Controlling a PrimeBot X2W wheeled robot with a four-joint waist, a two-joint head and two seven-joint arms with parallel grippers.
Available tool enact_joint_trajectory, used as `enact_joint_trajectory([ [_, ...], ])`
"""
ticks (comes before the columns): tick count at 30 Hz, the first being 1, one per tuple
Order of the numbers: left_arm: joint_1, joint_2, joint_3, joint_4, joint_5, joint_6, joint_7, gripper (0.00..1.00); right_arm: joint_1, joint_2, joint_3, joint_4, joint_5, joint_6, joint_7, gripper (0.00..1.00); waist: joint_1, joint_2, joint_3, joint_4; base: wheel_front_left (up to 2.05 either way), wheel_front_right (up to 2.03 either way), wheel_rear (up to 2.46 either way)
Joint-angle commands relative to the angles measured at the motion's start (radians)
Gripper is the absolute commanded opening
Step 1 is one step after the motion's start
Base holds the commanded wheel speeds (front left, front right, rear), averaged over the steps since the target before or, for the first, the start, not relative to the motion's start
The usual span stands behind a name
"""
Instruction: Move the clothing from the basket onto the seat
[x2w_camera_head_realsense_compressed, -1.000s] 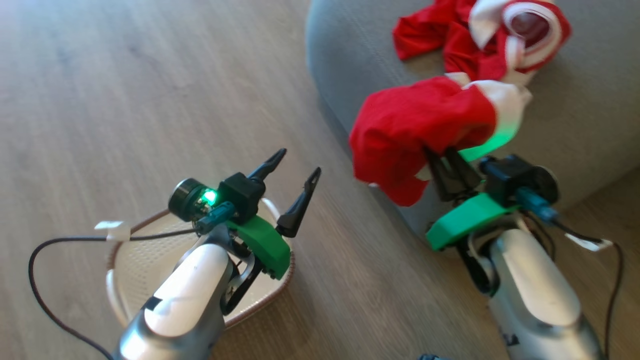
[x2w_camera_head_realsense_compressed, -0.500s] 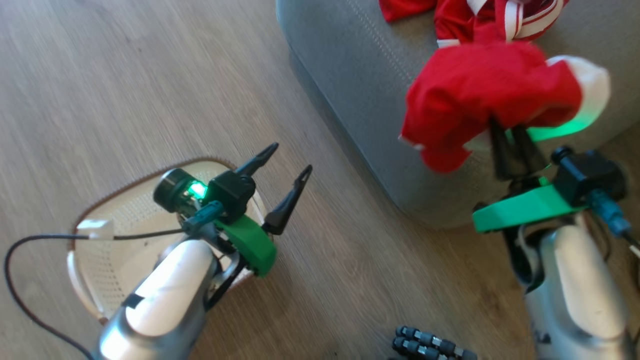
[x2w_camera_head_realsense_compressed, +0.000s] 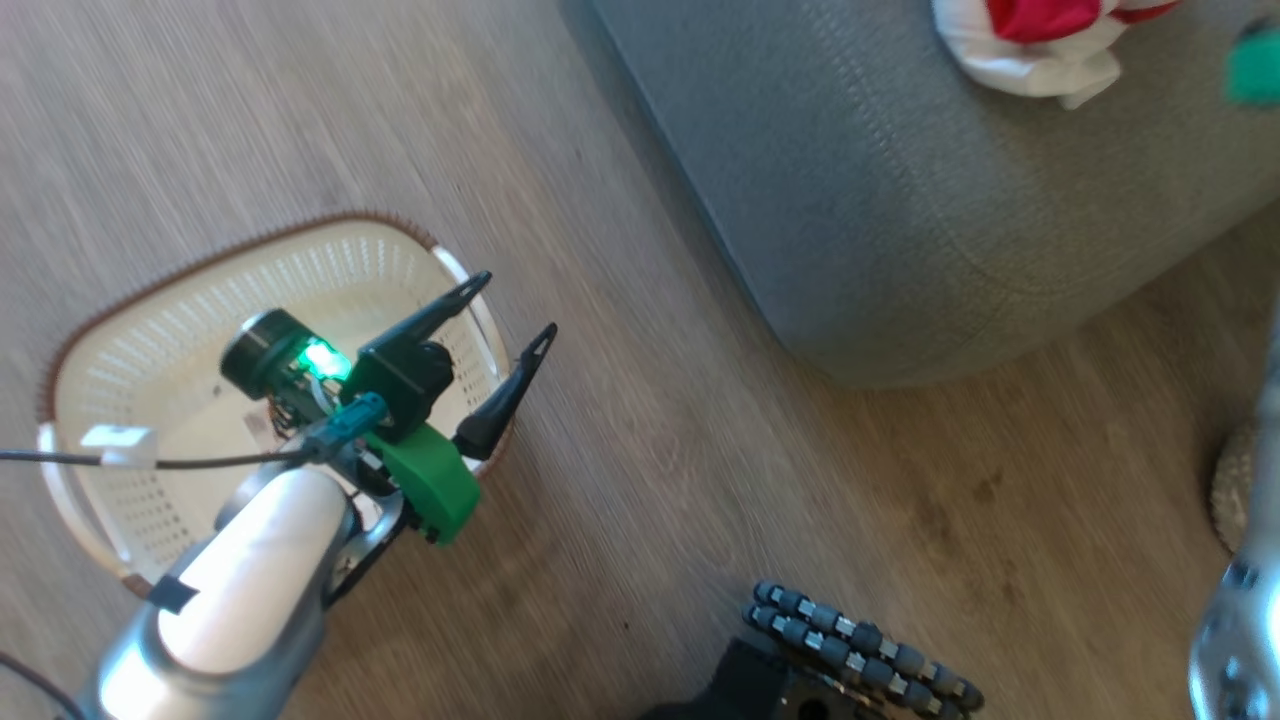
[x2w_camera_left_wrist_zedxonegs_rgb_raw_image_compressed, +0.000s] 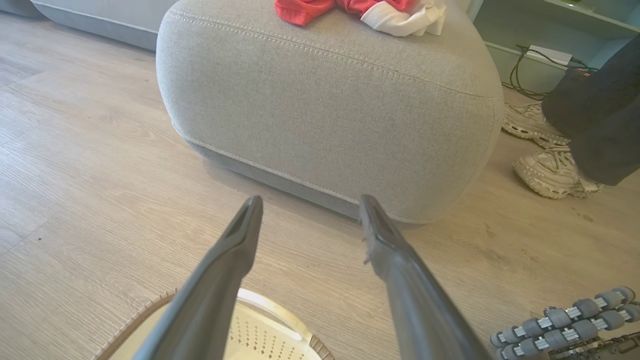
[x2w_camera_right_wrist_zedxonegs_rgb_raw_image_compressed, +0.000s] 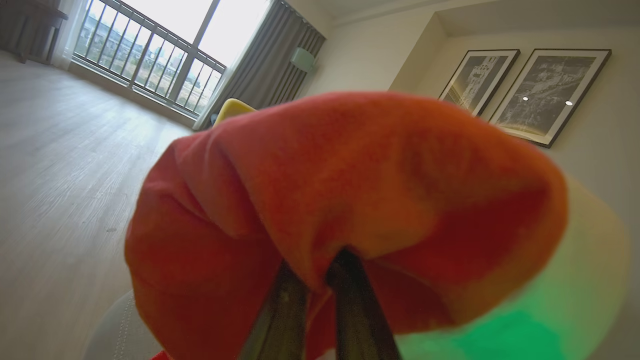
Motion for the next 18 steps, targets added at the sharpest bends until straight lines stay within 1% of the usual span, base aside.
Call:
enact_joint_trajectory([
  [1, -0.031, 0.024, 0.028, -0.046, 0.004, -0.006, 0.008, 1.0, -0.041, -0.025, -0.009, -0.015, -0.01, 0.0, 0.002, 0.0, -0.0003, 0.0, 0.044, 0.001, 0.0, 0.0, 0.0],
  [5, -0.029, 0.057, 0.028, -0.097, 0.006, -0.006, 0.036, 1.0, -0.143, -0.048, -0.1, 0.033, -0.031, 0.0, 0.035, 0.0, -0.0003, 0.0, 0.095, 0.019, 0.0, 0.0, 0.0],
  [8, -0.029, 0.076, 0.025, -0.124, 0.005, -0.006, 0.051, 1.0, -0.192, -0.078, -0.153, 0.063, -0.059, 0.0, 0.067, 0.0, -0.0003, 0.0, 0.129, 0.043, 0.0, 0.0, 0.0],
  [11, -0.029, 0.095, 0.028, -0.145, 0.001, -0.006, 0.062, 1.0, -0.235, -0.095, -0.208, 0.086, -0.079, 0.0, 0.094, 0.0, -0.0003, 0.0, 0.165, 0.061, 0.0, 0.0, 0.0],
  [14, -0.032, 0.115, 0.029, -0.162, 0.001, -0.006, 0.071, 1.0, -0.257, -0.093, -0.282, 0.1, -0.092, 0.0, 0.124, 0.0, -0.0003, 0.0, 0.201, 0.08, 0.0, 0.0, 0.0],
  [18, -0.04, 0.133, 0.031, -0.18, 0.0, -0.006, 0.075, 1.0, -0.265, -0.074, -0.381, 0.128, -0.092, 0.0, 0.15, 0.0, -0.0003, 0.0, 0.245, 0.105, 0.0, 0.0, 0.0],
])
